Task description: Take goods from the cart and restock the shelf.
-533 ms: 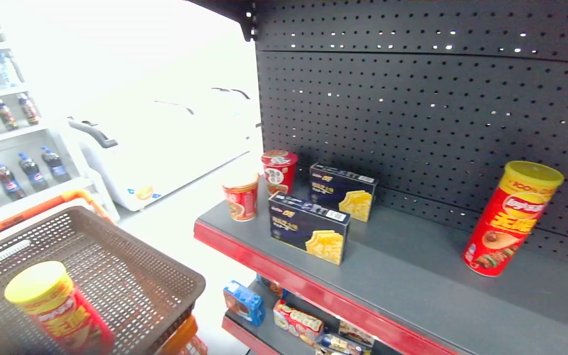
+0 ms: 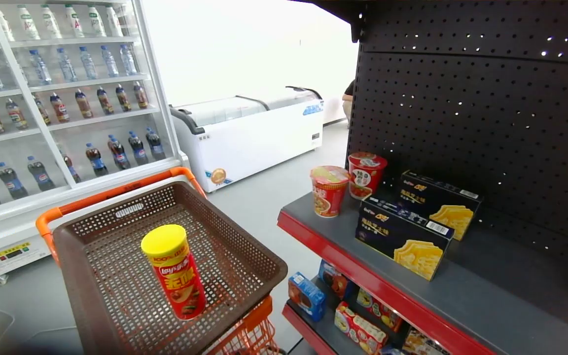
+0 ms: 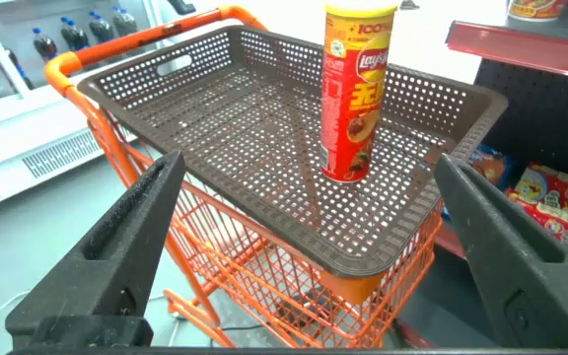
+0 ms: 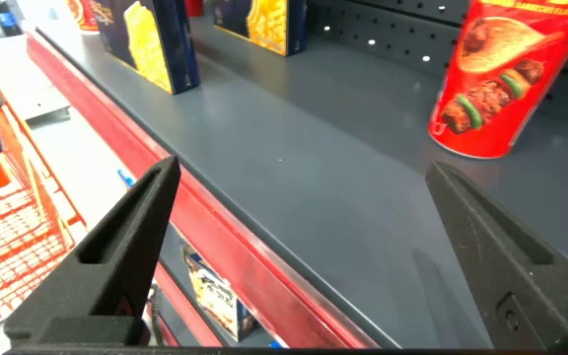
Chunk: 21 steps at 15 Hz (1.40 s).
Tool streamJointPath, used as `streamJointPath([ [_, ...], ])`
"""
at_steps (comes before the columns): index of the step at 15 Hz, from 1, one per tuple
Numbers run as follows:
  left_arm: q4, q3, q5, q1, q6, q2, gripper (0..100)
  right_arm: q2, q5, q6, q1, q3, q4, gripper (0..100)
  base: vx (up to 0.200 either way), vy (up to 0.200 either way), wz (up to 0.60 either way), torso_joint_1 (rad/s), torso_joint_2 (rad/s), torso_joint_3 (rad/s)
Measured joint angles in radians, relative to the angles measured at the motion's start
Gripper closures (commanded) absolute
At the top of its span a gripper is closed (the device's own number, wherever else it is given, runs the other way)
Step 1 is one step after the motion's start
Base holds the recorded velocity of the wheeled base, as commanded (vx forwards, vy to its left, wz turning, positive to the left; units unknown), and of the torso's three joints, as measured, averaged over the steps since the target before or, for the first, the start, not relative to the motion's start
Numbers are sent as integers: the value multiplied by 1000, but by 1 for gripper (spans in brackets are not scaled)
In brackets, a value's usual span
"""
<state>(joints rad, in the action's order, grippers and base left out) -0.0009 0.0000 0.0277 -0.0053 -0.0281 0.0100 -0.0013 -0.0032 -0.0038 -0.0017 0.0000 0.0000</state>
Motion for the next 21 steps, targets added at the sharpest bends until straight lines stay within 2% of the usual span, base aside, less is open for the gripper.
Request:
streamJointPath([
  [5,1,-15,-8,4,-4,13,0,0,0,0,2,0,0,0,0,0,0,0,0,0],
  [7,39,-70,28,4,-1,55,0,0,0,0,1,0,0,0,0,0,0,0,0,0],
  [8,62,-112,45,4,10,105,0,0,0,0,2,0,0,0,0,0,0,0,0,0],
  [10,117,-202,69,0,61,266,0,0,0,0,2,0,0,0,0,0,0,0,0,0],
  [12,137,-278,86,-19,155,458,0,0,0,0,2,0,0,0,0,0,0,0,0,0],
  [13,123,-305,91,-31,187,549,0,0,0,0,2,0,0,0,0,0,0,0,0,0],
  [16,24,-372,101,-55,240,816,0,0,0,0,2,0,0,0,0,0,0,0,0,0],
  [18,-63,-395,104,-65,250,970,0,0,0,0,1,0,0,0,0,0,0,0,0,0],
  [19,-93,-402,104,-69,243,1033,0,0,0,0,2,0,0,0,0,0,0,0,0,0],
  [20,-118,-406,108,-73,219,1084,0,0,0,0,2,0,0,0,0,0,0,0,0,0],
  [21,-124,-407,136,-76,157,1131,0,0,0,0,2,0,0,0,0,0,0,0,0,0],
])
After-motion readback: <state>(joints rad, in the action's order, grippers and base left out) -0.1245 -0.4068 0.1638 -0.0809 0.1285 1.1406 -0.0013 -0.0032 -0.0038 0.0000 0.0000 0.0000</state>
